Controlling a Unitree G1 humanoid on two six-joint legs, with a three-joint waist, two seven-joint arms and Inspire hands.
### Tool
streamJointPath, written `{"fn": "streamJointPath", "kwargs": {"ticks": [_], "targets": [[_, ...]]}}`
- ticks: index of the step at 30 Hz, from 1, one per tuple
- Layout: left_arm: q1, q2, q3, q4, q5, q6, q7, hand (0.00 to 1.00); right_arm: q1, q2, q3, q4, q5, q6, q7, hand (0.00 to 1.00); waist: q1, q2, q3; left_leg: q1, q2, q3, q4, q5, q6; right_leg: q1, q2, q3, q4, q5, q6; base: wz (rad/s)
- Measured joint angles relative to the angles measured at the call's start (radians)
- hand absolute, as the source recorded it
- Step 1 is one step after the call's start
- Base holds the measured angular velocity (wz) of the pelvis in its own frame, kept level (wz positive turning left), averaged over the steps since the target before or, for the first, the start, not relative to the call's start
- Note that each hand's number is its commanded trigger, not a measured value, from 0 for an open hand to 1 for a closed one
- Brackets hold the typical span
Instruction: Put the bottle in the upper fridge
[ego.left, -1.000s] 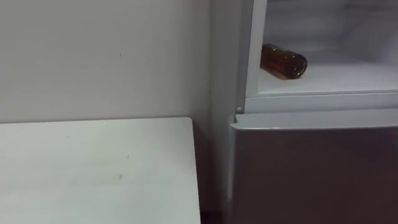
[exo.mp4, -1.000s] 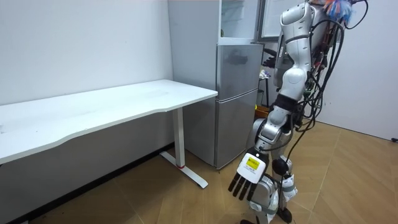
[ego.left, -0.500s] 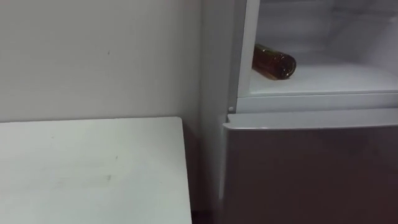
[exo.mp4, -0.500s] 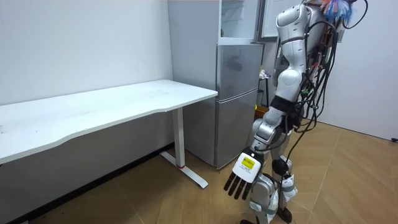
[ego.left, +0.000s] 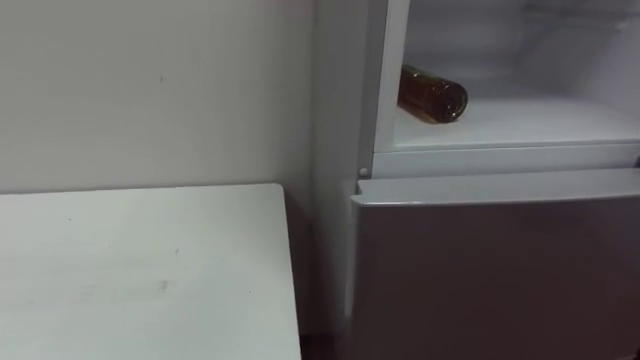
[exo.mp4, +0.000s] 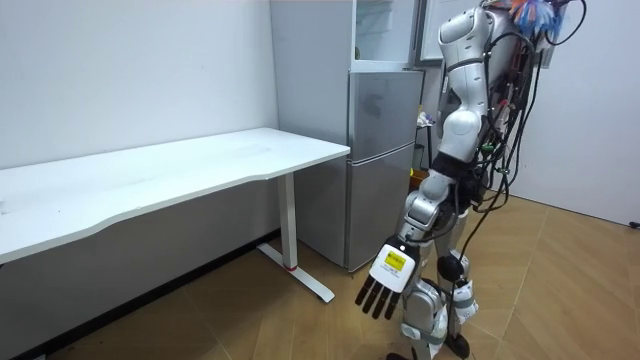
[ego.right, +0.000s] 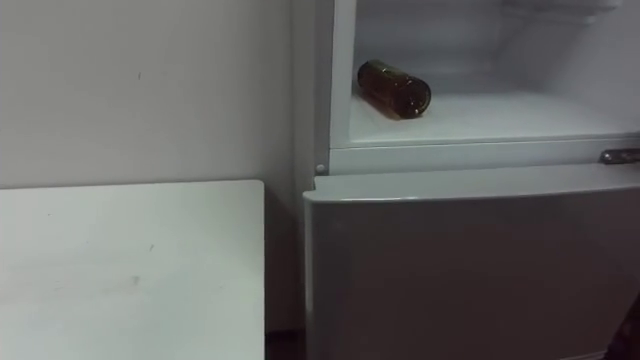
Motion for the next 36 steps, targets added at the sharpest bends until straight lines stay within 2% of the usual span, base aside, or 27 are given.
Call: {"fn": "streamJointPath", "kwargs": {"ticks": [3,7,11,14,16,20,27,33,36], "targets": [[0.004,0.002,0.021,-0.002,-0.008,-0.009,-0.009,0.0,-0.002,-0.029,-0.018,0.0,-0.001,0.0,-0.021,0.0,-0.008,-0.011,-0.0011,0.0,0.0,0.0,0.001,0.0,0.0,0.0,0.0,0.001,0.002,-0.003,0.0,0.0],[0.006,0.011,0.044,-0.008,-0.007,-0.021,-0.016,0.0,-0.002,-0.097,-0.045,0.0,-0.014,-0.004,-0.04,0.0,-0.015,-0.031,0.0,0.001,0.0,0.001,0.003,0.0,0.0,0.0,0.0,0.004,0.003,-0.006,-0.001,0.0],[0.007,0.021,0.044,-0.009,-0.009,-0.034,-0.016,0.0,-0.002,-0.125,-0.069,0.022,-0.065,-0.029,-0.045,0.0,-0.017,-0.049,0.0032,-0.004,0.0,0.002,0.005,0.0,0.0,-0.002,0.0,0.003,0.002,-0.006,-0.001,0.0],[0.007,0.021,0.045,-0.006,-0.008,-0.034,-0.016,0.0,-0.012,-0.13,-0.086,0.024,-0.117,-0.029,-0.058,0.0,-0.02,-0.052,0.0039,-0.01,0.0,0.002,0.005,0.0,0.0,-0.008,0.0,0.003,0.001,-0.005,-0.001,0.0],[0.009,0.023,0.056,-0.007,-0.009,-0.034,-0.018,0.0,-0.033,-0.136,-0.117,0.022,-0.122,-0.03,-0.076,0.0,-0.023,-0.056,0.0007,-0.01,0.0,0.002,0.004,0.0,0.0,-0.007,0.0,0.002,0.001,-0.005,0.0,0.0],[0.012,0.036,0.074,-0.006,-0.009,-0.034,-0.027,0.0,-0.058,-0.182,-0.116,-0.013,-0.128,-0.029,-0.127,0.0,-0.038,-0.052,-0.0001,-0.008,0.0,0.002,0.003,0.0,0.0,-0.006,0.0,-0.005,0.003,-0.005,-0.001,0.0],[0.018,0.037,0.074,-0.006,-0.008,-0.036,-0.037,0.0,-0.066,-0.192,-0.114,-0.016,-0.194,-0.016,-0.188,0.0,-0.038,-0.052,0.0,-0.005,0.0,0.002,0.001,0.0,0.0,-0.007,0.0,-0.004,0.007,-0.006,-0.001,0.0],[0.02,0.034,0.077,-0.006,-0.004,-0.043,-0.039,0.0,-0.12,-0.192,-0.114,-0.032,-0.197,0.006,-0.253,0.0,-0.037,-0.054,0.0007,-0.007,-0.003,0.004,0.0,0.0,0.0,-0.028,-0.006,-0.001,0.041,-0.02,0.0,-0.01],[0.022,0.025,0.103,0.009,-0.001,-0.046,-0.046,0.0,-0.12,-0.192,-0.113,-0.07,-0.203,0.041,-0.257,0.0,-0.037,-0.055,0.0007,-0.006,-0.006,0.005,0.0,0.0,0.0,-0.032,-0.008,0.004,0.054,-0.026,0.001,0.0]]}}
